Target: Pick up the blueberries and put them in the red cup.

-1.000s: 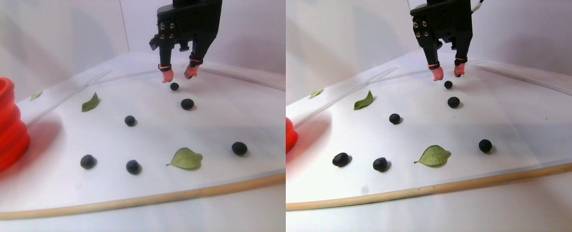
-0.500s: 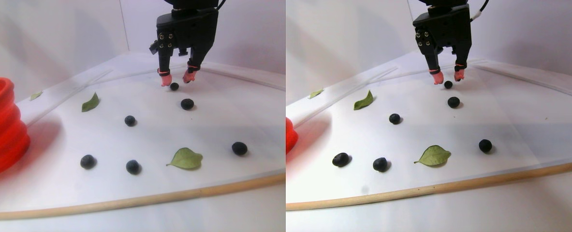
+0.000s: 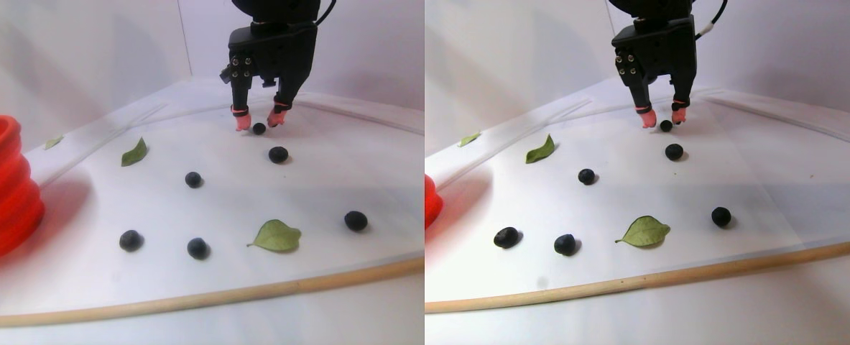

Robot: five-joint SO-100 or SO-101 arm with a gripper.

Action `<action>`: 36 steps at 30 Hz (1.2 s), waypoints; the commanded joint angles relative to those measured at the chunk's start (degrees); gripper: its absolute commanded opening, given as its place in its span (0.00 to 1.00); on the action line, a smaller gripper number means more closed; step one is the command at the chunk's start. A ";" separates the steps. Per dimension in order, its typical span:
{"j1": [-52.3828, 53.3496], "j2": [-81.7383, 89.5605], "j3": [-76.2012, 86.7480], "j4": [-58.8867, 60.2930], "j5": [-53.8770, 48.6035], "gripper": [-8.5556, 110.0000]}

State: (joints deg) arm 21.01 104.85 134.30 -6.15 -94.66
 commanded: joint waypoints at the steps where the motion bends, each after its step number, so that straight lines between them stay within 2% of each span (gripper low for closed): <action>1: 0.18 0.44 -1.93 -1.58 -0.70 0.23; 23: 0.70 -4.57 -2.37 -6.86 -0.53 0.20; 36: 0.18 -2.02 -0.88 -5.45 -0.53 0.18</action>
State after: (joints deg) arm 20.92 99.76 132.71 -12.22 -94.57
